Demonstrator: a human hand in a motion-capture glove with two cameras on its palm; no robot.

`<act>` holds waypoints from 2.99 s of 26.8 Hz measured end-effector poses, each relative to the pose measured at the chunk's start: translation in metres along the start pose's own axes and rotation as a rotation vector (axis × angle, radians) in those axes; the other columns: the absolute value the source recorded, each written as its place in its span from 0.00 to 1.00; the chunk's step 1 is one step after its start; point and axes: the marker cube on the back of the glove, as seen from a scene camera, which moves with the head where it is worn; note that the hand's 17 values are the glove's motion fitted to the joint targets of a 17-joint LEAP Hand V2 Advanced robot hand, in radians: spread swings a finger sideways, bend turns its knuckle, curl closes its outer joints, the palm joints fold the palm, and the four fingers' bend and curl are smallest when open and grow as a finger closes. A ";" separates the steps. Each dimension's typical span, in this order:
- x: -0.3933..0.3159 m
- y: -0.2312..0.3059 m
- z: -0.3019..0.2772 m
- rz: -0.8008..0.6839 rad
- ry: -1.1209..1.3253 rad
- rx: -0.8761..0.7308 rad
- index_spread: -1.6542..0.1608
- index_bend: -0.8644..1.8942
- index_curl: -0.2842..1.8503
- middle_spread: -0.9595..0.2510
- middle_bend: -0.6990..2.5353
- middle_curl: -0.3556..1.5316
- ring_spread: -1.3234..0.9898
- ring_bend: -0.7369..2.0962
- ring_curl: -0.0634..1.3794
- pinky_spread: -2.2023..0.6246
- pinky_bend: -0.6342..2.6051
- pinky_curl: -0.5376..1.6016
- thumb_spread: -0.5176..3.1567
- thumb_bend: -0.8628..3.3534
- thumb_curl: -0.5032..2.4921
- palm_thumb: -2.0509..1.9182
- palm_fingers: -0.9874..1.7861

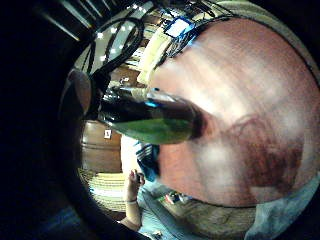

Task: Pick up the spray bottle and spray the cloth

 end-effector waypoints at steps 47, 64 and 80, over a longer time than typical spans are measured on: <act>-0.011 -0.065 0.063 0.028 0.042 -0.070 0.69 0.35 0.23 0.62 0.28 0.41 0.49 0.42 0.32 0.77 0.28 0.42 0.38 0.20 0.32 0.74 0.58; -0.018 -0.079 0.070 -0.055 0.041 -0.097 0.73 0.39 0.25 0.64 0.29 0.39 0.48 0.44 0.30 0.73 0.29 0.42 0.38 0.20 0.31 0.74 0.75; -0.040 -0.067 0.057 -0.176 -0.063 0.009 0.76 0.43 0.33 0.62 0.38 0.46 0.47 0.47 0.36 0.68 0.30 0.43 0.25 0.20 0.36 0.76 0.88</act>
